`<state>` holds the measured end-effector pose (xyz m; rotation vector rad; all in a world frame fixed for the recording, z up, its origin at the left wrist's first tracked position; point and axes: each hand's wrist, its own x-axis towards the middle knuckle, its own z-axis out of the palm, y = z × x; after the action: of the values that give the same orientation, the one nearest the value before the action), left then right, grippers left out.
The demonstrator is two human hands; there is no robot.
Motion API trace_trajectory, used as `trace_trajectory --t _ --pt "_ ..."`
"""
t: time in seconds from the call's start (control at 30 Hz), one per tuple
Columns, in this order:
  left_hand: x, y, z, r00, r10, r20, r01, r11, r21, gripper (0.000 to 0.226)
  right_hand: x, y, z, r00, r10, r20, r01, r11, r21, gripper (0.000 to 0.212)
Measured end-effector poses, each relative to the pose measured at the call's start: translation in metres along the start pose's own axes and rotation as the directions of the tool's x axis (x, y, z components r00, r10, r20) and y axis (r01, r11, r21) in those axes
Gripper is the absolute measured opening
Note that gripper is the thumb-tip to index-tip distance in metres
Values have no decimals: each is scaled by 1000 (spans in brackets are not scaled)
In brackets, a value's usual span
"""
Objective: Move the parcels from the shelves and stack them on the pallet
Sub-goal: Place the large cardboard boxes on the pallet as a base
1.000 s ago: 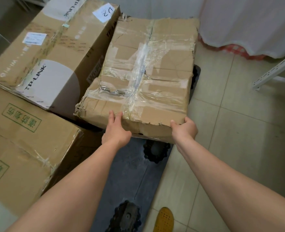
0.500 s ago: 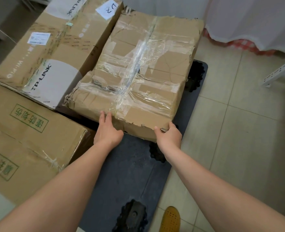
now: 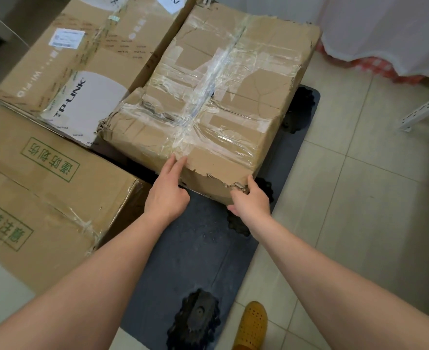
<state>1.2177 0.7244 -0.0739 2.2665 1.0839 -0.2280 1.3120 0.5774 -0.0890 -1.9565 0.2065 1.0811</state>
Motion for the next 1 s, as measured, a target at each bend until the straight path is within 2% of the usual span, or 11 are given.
trace_trajectory --t 0.07,0.17,0.27,0.33,0.4,0.57,0.73,1.0 --pt "-3 1 1 999 33 36 -35 999 40 81 -3 4 0 999 -47 -24 47 999 -8 72" --pt "-7 3 0 996 11 89 -19 996 90 81 -6 8 2 992 -92 -90 89 995 -32 68" --pt "-6 7 -3 990 -8 138 -6 995 102 81 -11 10 1 999 -50 5 50 999 1 75" --pt "-5 12 -5 986 -30 166 26 999 25 75 -15 11 -6 996 -26 84 24 999 22 76" --pt "-8 17 -7 985 -34 170 43 998 -47 67 -16 15 -14 995 -14 101 13 1000 12 72" --pt "-34 27 0 982 32 187 -8 992 -129 58 -20 28 -26 994 58 -93 -58 998 9 62" --pt "-64 32 -2 970 26 242 9 990 -142 49 -45 43 -35 988 103 -119 -101 995 17 52" --pt "-124 13 -18 974 12 224 45 969 -244 46 -118 66 -41 971 124 -205 -100 987 122 42"
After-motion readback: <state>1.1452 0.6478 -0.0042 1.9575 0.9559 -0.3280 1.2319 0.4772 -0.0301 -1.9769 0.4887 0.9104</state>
